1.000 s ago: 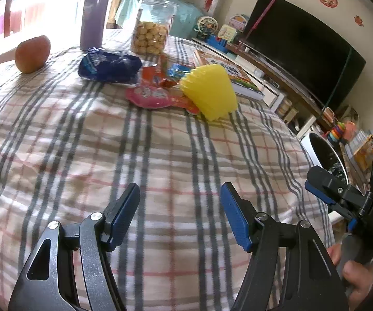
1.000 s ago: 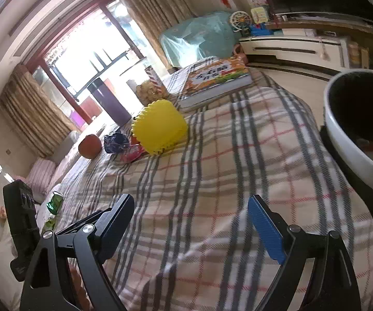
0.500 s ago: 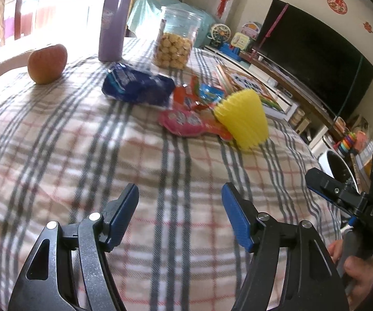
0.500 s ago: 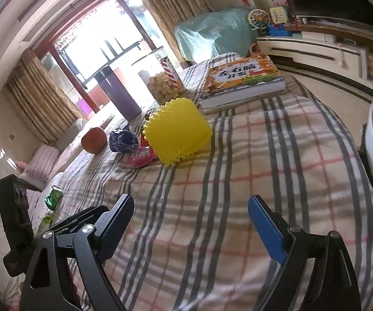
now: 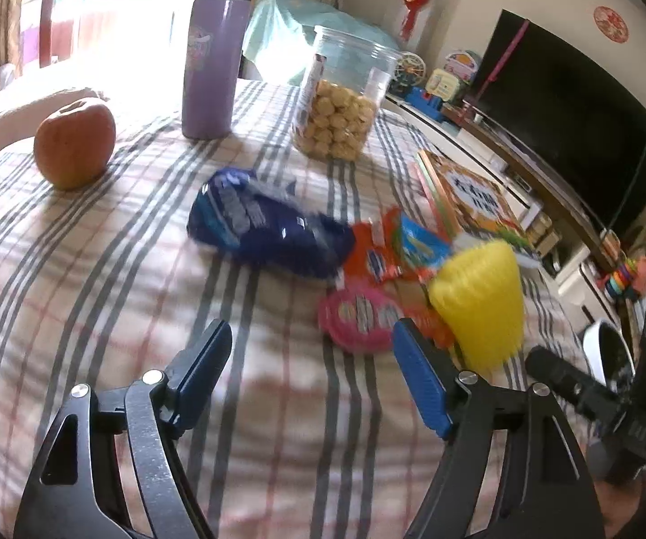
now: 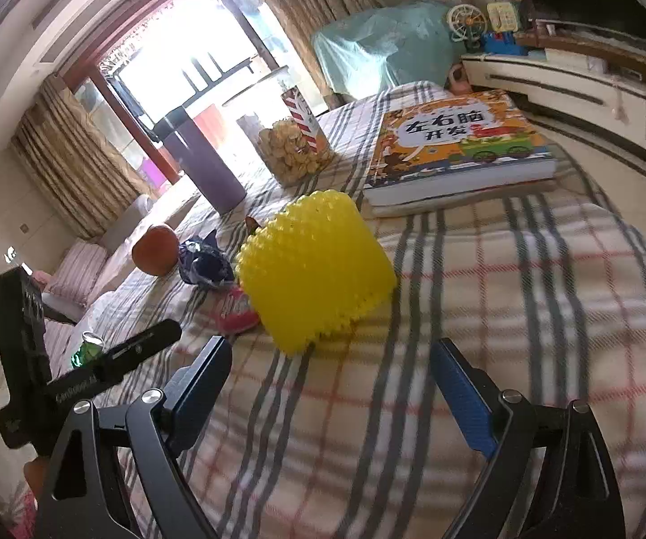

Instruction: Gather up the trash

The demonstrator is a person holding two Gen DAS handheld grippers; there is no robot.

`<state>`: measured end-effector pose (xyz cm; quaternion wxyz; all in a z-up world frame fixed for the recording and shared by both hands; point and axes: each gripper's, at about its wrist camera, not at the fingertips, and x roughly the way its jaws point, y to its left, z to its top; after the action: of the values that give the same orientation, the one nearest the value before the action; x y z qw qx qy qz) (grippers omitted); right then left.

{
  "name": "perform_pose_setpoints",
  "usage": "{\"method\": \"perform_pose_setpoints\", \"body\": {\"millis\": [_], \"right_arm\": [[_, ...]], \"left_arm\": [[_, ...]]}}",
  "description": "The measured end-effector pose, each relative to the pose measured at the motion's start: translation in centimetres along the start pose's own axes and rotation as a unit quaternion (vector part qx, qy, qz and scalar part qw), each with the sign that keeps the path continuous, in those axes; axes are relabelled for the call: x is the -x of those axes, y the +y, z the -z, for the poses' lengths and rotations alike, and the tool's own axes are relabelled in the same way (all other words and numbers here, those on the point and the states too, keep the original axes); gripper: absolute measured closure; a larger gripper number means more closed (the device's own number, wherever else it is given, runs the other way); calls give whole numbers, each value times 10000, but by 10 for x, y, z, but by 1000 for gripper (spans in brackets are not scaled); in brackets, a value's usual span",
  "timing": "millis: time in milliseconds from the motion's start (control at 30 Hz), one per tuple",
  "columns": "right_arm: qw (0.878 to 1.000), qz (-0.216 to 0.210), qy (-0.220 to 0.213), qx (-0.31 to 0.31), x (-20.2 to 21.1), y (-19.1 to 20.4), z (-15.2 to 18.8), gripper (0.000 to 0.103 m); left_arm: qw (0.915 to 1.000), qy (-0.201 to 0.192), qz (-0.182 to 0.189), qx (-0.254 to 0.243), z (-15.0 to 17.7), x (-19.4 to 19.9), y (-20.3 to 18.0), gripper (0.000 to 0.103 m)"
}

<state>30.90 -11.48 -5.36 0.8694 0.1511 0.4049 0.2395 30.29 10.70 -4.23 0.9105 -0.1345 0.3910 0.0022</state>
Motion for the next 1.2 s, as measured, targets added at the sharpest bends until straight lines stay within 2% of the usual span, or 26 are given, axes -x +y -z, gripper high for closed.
{"method": "perform_pose_setpoints", "body": {"millis": [300, 433, 500, 533, 567, 633, 667, 733, 767, 800, 1200], "right_arm": [[9998, -118, 103, -75, -32, -4, -24, 12], [9996, -181, 180, -83, -45, -3, -30, 12], [9997, -181, 144, 1, -47, -1, -30, 13], [9998, -165, 140, 49, -48, 1, -30, 14], [9997, -131, 152, 122, -49, 3, -29, 17], [9995, -103, 200, 207, -51, 6, -28, 42], [9995, -86, 228, 209, -51, 6, -28, 47], [9996, -76, 215, 159, -48, 4, -27, 64], [9997, -99, 174, 121, -44, 3, -26, 68], [9998, -125, 154, 89, -40, 2, -26, 75], [9991, -383, -174, -54, 18, 3, -8, 78]], "left_arm": [[9998, 76, -168, 56, -27, -37, -1, 26], [9996, 66, -242, -96, -30, -47, -3, 27], [9995, 67, -248, -182, -31, -51, -2, 42], [9995, 147, -211, -200, -31, -55, -1, 57], [9994, 190, -193, -201, -31, -56, 0, 61], [9995, 152, -177, -220, -28, -55, 2, 66], [9995, 125, -182, -242, -27, -54, 3, 69], [9996, 61, -147, -241, -24, -47, 4, 72], [9996, 39, -129, -240, -22, -43, 4, 81], [9997, 33, -97, -242, -20, -39, 3, 99], [9980, -170, 352, -501, 27, 33, -26, 99]]}}
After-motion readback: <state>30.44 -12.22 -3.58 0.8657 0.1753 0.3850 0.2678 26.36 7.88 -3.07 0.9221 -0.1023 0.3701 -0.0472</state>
